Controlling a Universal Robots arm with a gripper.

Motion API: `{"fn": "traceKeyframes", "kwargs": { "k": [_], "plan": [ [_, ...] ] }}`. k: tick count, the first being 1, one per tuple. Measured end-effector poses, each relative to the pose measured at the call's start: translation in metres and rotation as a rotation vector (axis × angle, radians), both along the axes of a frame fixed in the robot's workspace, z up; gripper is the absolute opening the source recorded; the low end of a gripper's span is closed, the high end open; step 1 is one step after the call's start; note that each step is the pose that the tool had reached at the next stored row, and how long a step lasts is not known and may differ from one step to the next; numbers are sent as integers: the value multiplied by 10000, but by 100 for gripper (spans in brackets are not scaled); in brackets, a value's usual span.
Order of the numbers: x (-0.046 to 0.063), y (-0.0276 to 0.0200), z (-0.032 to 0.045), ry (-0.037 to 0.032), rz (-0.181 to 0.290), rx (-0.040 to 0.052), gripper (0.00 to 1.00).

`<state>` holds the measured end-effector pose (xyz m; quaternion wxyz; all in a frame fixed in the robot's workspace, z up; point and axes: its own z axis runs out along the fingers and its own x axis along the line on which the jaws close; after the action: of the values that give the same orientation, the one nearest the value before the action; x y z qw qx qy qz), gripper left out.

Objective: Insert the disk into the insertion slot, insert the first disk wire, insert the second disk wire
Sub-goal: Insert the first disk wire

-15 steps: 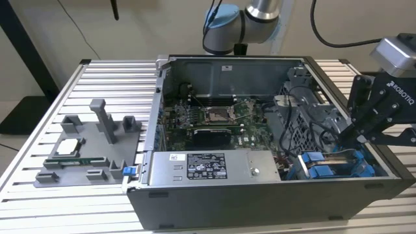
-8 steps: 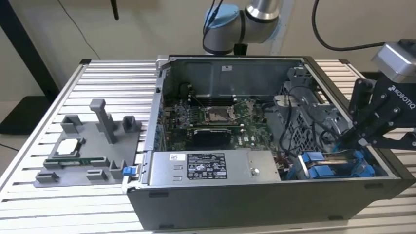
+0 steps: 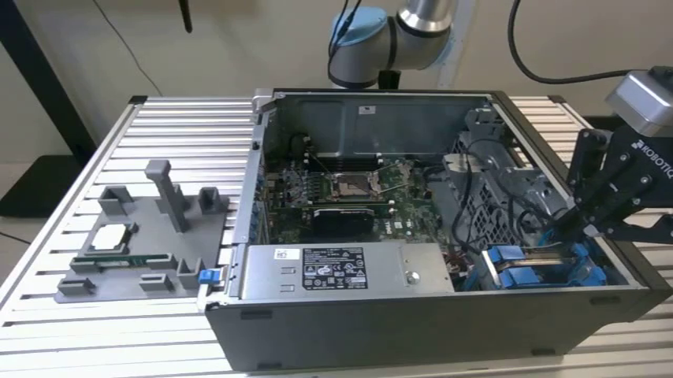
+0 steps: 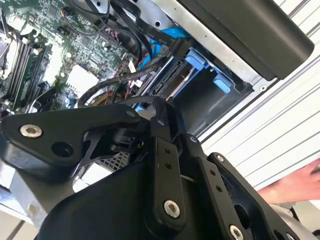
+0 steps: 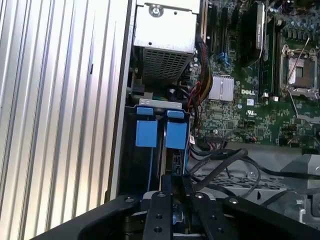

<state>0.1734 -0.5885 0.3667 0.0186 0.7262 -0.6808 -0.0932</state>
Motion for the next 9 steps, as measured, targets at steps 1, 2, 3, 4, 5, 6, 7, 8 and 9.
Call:
{"fn": "traceKeyframes", "kwargs": {
  "k": [1, 2, 3, 4, 5, 6, 7, 8, 9],
  "plan": [
    [1, 0, 0, 0, 1, 0, 0],
    [7, 0, -1, 0, 3, 0, 0],
    [14, 0, -4, 1, 3, 2, 0],
    [26, -1, -6, 0, 1, 0, 0],
    [39, 0, -11, 0, 1, -1, 0],
    [49, 0, -19, 0, 1, 1, 0],
    [59, 0, -27, 0, 2, 2, 0],
    [64, 0, -36, 0, 4, 2, 0],
    [66, 0, -48, -2, 4, 2, 0]
  ]
}}
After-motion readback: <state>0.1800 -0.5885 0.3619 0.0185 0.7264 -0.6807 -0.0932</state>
